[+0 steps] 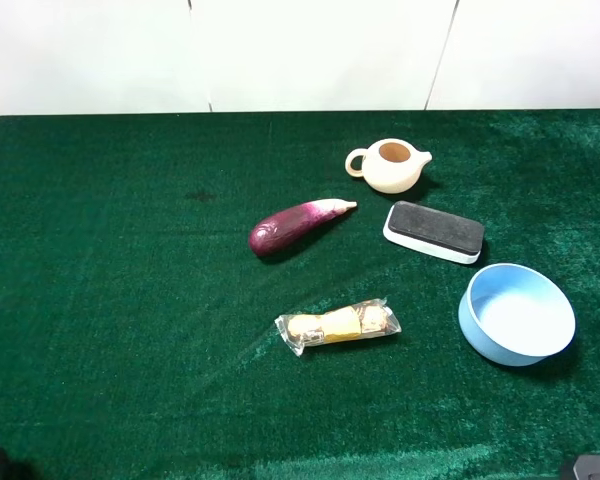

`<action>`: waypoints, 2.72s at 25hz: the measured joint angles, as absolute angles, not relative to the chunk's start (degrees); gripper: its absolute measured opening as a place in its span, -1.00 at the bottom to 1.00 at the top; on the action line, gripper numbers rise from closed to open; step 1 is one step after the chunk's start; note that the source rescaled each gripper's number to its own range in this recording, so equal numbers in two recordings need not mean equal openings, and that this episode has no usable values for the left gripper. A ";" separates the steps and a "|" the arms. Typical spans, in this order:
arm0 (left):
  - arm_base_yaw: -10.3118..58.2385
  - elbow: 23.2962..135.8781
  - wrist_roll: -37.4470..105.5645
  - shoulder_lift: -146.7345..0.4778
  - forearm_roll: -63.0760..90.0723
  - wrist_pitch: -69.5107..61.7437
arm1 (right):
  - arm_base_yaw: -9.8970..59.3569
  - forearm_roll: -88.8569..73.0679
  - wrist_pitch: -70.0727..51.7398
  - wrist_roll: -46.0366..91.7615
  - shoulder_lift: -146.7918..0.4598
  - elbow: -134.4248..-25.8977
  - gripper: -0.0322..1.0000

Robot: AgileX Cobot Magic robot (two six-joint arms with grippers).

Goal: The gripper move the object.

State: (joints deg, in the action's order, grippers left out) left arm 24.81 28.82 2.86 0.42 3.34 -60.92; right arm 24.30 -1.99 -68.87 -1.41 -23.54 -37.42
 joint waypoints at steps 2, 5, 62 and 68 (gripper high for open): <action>24.81 28.82 2.86 0.42 3.34 -60.92 | 24.30 -1.52 -69.36 -1.41 -20.33 -37.42 1.00; 24.81 28.82 2.86 0.42 3.34 -60.92 | 24.30 -0.97 -69.43 -1.42 -15.11 -37.42 1.00; 24.81 28.82 2.86 0.42 3.34 -60.92 | 24.30 -1.25 -58.68 0.00 0.39 -28.64 1.00; 24.81 28.82 2.86 0.42 3.34 -60.92 | 24.30 -1.42 -58.57 0.00 0.39 -28.64 1.00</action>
State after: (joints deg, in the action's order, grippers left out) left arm 24.81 28.82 2.86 0.42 3.34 -60.92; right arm 24.30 -1.42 -58.57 0.00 0.39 -28.64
